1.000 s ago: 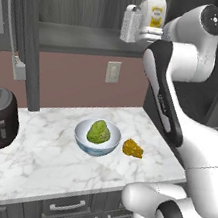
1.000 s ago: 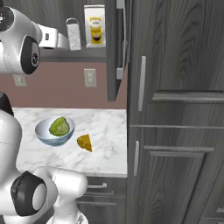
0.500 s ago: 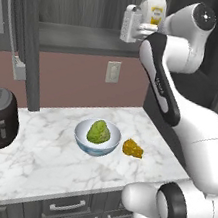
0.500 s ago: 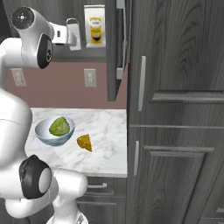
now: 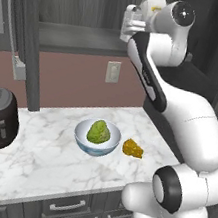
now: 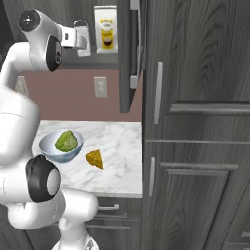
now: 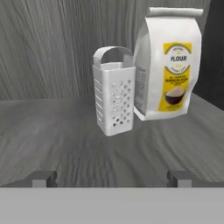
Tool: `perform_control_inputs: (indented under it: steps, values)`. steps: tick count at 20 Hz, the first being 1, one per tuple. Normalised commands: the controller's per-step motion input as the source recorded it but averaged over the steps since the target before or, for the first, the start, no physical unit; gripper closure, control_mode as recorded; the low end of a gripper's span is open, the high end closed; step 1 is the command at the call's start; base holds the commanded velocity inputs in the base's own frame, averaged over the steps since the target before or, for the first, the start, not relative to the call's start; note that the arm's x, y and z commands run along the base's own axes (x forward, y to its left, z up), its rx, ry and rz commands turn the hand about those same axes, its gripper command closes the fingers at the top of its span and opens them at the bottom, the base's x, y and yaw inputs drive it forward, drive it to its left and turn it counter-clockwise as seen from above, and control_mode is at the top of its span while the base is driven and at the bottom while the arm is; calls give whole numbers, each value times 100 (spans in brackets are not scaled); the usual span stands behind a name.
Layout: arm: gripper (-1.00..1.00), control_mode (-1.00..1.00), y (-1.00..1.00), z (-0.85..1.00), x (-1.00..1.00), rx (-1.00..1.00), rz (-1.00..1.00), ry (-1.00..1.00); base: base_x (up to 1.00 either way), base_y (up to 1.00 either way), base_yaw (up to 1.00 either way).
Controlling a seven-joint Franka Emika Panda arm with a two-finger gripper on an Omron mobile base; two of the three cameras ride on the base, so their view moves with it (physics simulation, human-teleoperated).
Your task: Pick the cheese from the fridge and the cheese grater from the cabinet and place them next to the salad bowl.
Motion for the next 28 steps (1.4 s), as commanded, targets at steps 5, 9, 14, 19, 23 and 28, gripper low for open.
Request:
perform_control_inputs:
  steps: [5,9,14,19,23,28]
  values:
    - [-100,-100,12,0,42,0,-4,5,0,0,0]
    - [-100,-100,0,0,43,0,0,9,0,0,0]
    - [-100,-100,0,0,45,0,0,6,0,0,0]
    - [-100,-100,2,-1,8,0,0,-1,0,0,0]
    - [-100,-100,12,0,0,0,0,0,0,0,0]
    - [-100,-100,12,-1,4,0,0,-2,0,0,0]
